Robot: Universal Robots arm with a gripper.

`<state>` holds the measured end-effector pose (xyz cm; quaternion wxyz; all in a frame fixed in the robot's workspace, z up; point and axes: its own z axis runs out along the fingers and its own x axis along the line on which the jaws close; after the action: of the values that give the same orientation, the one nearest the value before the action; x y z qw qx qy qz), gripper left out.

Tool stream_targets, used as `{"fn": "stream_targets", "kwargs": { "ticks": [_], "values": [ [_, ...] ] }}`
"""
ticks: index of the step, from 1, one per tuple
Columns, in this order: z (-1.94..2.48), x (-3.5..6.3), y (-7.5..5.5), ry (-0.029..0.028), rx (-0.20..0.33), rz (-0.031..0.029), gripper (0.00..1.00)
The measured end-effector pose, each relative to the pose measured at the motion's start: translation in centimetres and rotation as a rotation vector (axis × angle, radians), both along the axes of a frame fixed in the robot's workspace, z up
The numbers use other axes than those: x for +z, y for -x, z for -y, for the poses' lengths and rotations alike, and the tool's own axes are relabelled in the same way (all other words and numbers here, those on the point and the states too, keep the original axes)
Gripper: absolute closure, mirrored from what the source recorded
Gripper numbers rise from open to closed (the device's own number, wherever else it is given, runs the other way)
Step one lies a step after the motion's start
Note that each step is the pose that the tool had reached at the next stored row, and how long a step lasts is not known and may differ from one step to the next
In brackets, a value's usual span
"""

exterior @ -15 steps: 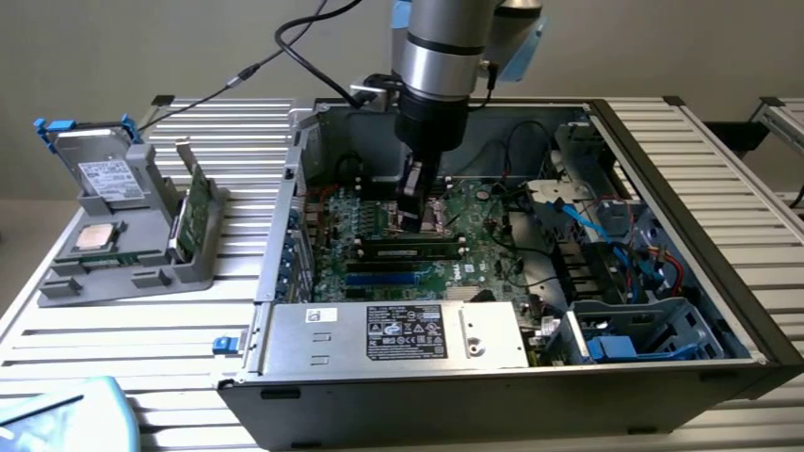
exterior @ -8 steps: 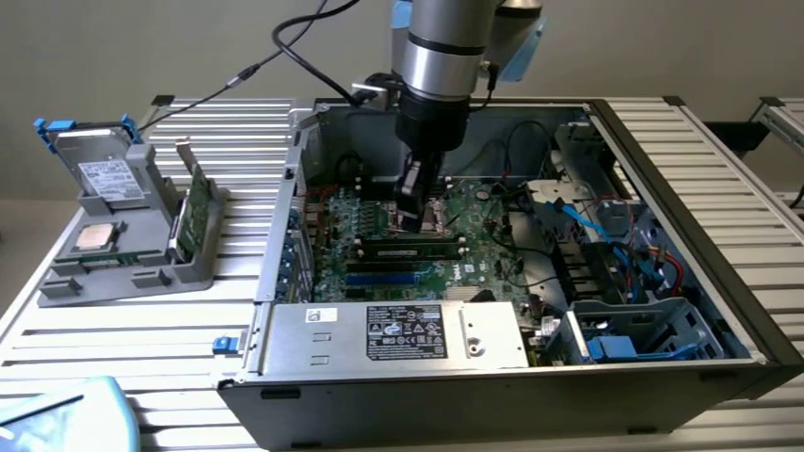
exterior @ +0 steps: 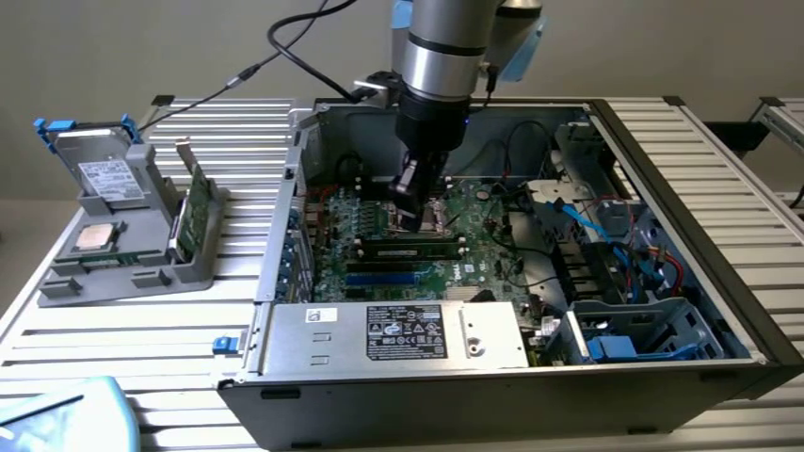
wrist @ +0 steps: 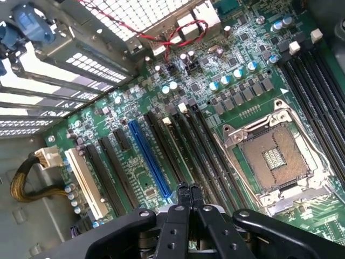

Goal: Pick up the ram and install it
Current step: 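Press down the ram until it locks into place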

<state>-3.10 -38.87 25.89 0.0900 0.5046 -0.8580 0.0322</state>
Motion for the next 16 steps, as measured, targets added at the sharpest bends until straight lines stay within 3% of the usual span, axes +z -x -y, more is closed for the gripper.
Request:
{"fn": "stream_targets", "kwargs": {
  "ticks": [10,16],
  "values": [
    [0.00,0.00,0.00,-0.0001,-0.118,0.0108,0.89],
    [0.00,-0.01,-0.08,-0.0001,-0.161,0.0177,0.89]
  ]
}}
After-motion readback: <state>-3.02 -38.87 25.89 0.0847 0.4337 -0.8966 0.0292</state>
